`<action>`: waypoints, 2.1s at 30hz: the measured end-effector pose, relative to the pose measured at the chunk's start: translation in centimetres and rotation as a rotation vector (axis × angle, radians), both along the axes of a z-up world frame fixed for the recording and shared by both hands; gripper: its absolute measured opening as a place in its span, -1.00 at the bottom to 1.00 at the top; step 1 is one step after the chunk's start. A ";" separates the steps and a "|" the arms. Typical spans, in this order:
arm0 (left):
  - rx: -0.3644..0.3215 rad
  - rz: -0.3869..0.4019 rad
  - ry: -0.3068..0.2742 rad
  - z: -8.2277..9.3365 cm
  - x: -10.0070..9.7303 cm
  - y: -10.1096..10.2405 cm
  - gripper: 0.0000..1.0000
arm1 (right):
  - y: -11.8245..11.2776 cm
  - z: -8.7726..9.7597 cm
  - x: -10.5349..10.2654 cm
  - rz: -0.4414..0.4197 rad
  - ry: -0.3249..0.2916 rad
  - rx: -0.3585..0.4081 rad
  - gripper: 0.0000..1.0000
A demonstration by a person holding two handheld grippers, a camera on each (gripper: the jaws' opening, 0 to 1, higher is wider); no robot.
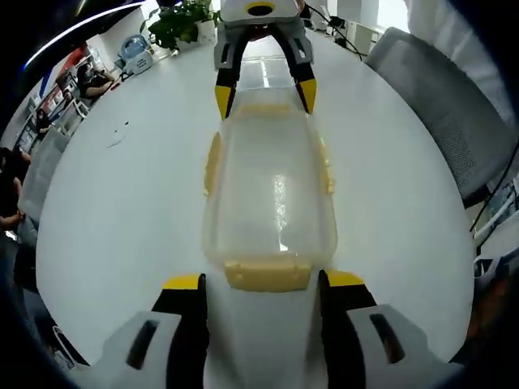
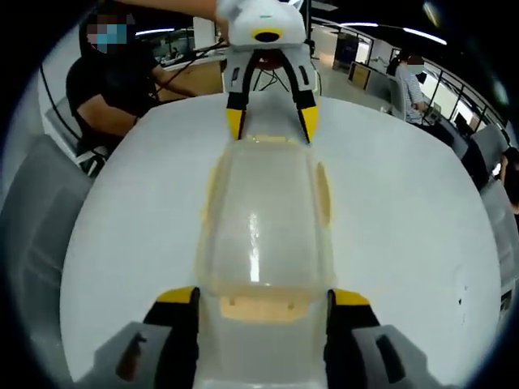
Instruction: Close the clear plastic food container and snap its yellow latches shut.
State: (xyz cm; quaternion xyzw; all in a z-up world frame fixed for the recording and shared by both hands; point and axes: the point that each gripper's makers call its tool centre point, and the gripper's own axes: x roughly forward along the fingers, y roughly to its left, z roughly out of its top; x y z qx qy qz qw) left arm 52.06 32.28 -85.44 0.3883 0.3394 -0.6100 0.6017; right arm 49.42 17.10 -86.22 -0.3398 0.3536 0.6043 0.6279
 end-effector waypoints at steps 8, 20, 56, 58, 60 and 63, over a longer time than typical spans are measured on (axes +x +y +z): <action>0.002 -0.052 0.028 -0.1 -0.9 0.0 -0.22 | 0.0 0.0 0.0 0.017 -0.003 -0.002 0.13; -0.002 -0.031 0.026 -0.3 -1.0 0.0 -0.24 | -0.6 0.2 0.1 0.012 -0.009 -0.030 -0.27; 0.028 0.033 0.010 0.0 -1.1 0.0 -0.29 | -0.7 0.2 0.3 0.025 0.001 -0.086 -0.32; 0.072 0.042 0.002 0.0 -1.2 0.0 -0.29 | -0.7 0.2 0.3 0.026 0.001 -0.089 -0.32; 0.078 0.036 0.003 0.0 -1.2 -0.1 -0.29 | -0.7 0.2 0.2 0.031 0.000 -0.089 -0.32; 0.063 0.058 0.018 0.0 -1.1 0.2 -0.29 | -0.7 0.2 0.4 0.028 0.002 -0.082 -0.32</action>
